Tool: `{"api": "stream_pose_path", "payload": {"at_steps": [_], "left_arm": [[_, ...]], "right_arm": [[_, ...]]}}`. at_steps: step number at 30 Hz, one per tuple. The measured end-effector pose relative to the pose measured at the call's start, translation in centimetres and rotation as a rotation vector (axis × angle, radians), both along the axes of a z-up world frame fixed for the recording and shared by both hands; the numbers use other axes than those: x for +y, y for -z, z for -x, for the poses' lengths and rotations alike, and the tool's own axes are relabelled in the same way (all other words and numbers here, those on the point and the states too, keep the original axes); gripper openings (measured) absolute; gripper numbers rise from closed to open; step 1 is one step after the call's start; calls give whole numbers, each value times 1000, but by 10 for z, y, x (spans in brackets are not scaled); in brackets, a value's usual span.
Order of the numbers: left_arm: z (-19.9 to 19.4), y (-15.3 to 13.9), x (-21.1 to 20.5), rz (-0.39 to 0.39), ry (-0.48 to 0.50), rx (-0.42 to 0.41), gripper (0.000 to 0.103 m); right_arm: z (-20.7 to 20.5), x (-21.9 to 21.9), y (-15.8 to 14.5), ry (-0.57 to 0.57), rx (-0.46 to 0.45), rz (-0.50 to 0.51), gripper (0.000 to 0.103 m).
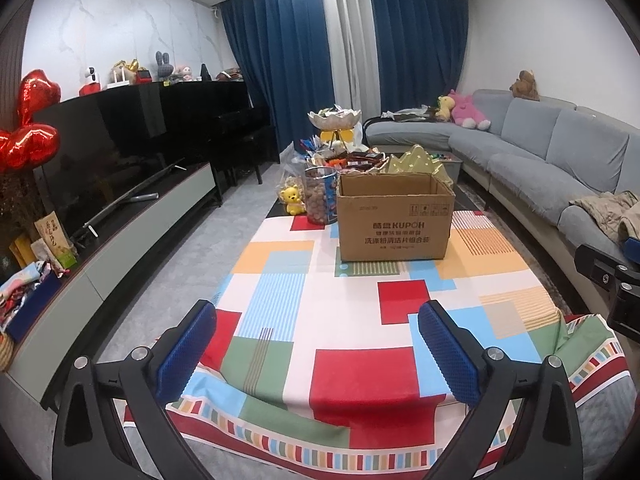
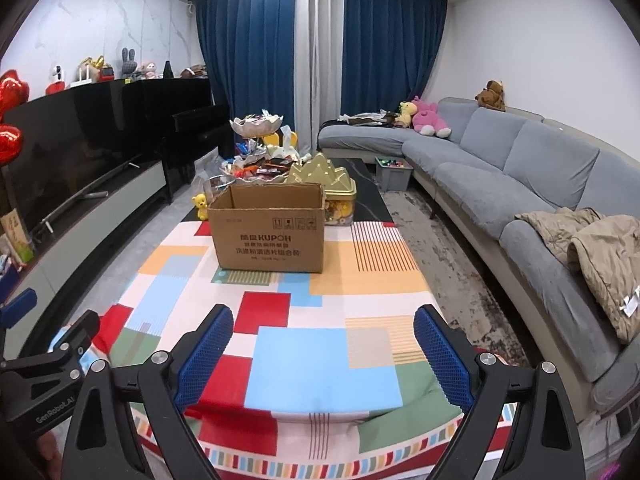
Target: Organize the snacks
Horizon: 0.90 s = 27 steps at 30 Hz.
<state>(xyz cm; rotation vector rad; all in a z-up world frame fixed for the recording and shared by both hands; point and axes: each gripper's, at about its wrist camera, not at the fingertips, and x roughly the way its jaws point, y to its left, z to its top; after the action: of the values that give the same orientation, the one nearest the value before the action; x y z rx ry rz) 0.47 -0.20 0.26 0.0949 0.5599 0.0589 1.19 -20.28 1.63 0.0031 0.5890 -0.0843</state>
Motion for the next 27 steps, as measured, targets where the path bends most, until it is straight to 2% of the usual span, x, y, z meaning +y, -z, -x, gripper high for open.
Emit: {"api": "stream_pose_path", "payload": {"at_steps": [27], "left_arm": [[2, -1, 2, 3, -2, 0, 103]], "right_arm": [[1, 0, 0, 0, 7, -3, 93]]}}
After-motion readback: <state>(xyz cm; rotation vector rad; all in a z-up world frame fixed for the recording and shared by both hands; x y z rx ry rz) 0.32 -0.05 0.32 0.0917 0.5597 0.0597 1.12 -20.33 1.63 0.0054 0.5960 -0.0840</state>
